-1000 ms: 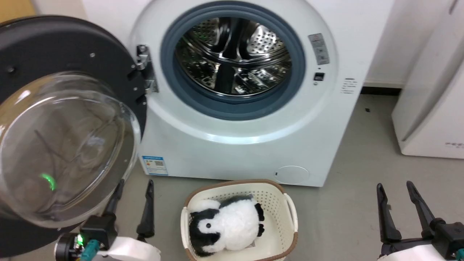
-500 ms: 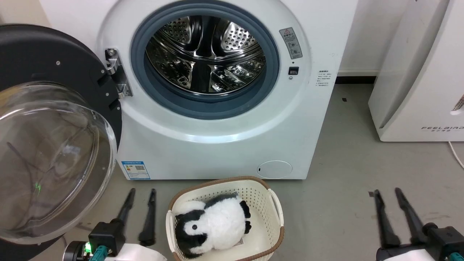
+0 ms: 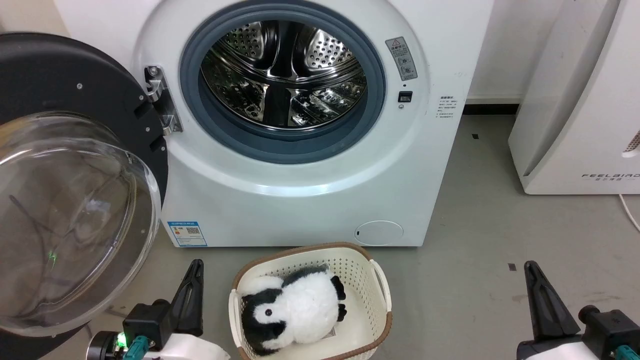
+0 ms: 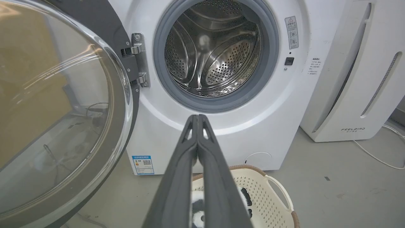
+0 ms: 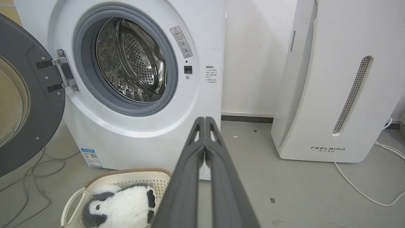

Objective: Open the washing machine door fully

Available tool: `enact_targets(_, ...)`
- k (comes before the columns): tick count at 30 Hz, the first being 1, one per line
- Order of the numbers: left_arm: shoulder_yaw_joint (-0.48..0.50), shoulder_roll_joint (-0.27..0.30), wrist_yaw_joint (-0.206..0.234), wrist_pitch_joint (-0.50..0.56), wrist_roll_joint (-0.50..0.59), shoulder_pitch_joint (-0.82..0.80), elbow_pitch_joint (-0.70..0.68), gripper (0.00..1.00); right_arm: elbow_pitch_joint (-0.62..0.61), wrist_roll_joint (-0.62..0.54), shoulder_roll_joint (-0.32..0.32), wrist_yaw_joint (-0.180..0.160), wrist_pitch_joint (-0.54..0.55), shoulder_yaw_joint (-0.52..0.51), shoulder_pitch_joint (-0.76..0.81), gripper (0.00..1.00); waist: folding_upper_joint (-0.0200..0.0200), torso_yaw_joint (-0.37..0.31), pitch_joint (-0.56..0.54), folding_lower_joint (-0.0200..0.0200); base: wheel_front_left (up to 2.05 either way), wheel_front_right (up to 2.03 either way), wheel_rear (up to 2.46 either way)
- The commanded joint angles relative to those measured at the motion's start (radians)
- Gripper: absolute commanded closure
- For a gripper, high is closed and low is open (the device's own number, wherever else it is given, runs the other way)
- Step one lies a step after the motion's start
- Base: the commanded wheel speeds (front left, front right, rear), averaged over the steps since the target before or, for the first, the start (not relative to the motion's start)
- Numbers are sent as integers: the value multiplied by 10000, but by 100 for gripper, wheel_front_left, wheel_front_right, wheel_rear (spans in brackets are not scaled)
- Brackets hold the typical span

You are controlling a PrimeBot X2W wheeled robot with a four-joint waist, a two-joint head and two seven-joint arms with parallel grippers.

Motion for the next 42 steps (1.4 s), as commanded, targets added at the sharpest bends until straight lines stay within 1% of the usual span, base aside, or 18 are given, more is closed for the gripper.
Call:
enact_targets(1,-9,1,67,75,62,-6,-84,100,-47,-62,3,1,48,41,-73,100,-1,-1,4,0,0,0,0)
enact_targets(42,-43,5,318,954,316,-27,-681,100,-279,-274,12,4,930,346,-330,100,-1,-52,101,0,0,0,0)
